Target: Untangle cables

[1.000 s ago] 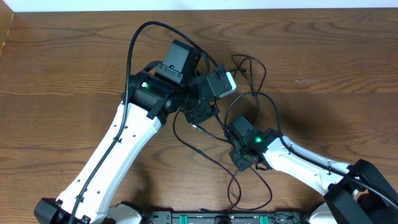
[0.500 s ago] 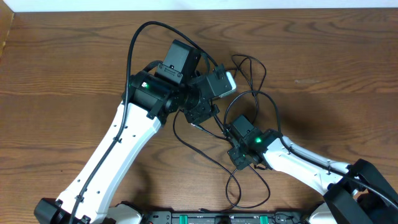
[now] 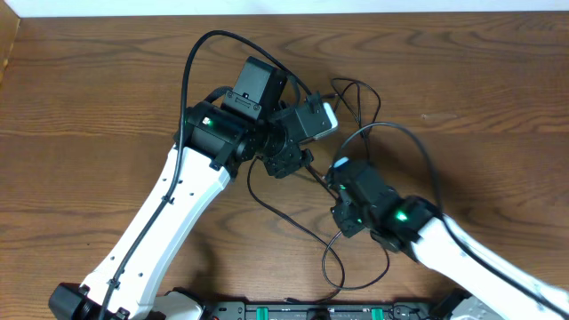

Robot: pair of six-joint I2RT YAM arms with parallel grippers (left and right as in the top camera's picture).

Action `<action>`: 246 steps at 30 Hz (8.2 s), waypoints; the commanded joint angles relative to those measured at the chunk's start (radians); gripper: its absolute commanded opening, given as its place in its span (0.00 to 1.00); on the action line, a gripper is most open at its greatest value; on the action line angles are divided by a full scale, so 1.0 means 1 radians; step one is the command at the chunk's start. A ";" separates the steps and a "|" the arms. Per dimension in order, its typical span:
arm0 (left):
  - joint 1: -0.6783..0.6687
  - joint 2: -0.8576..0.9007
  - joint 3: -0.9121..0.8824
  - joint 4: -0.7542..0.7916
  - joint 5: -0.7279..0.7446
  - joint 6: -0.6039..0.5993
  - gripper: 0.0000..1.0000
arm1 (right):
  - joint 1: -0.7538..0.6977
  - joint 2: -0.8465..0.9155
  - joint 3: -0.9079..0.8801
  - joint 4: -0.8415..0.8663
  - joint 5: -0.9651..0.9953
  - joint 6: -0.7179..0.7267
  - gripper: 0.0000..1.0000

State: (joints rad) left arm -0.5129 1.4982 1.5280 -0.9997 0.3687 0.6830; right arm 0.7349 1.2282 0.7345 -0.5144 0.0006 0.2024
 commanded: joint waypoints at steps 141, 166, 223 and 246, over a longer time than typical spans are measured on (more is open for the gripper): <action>0.003 0.006 -0.002 -0.054 0.040 -0.008 0.65 | -0.804 0.612 1.538 -0.814 0.058 -0.196 0.01; 0.003 0.031 -0.020 -0.054 0.039 0.000 0.65 | -0.727 0.604 1.250 -1.083 -0.074 0.029 0.01; 0.003 0.068 -0.020 -0.028 0.039 0.000 0.64 | -0.692 0.444 -0.045 -0.069 0.110 1.474 0.23; 0.003 0.071 -0.020 -0.027 0.039 -0.001 0.65 | -0.648 0.439 -0.056 0.125 -0.014 1.064 0.06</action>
State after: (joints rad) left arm -0.5129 1.5581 1.5131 -1.0241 0.3916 0.6804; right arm 0.0654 1.5951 0.7372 -0.4442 0.0586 1.4540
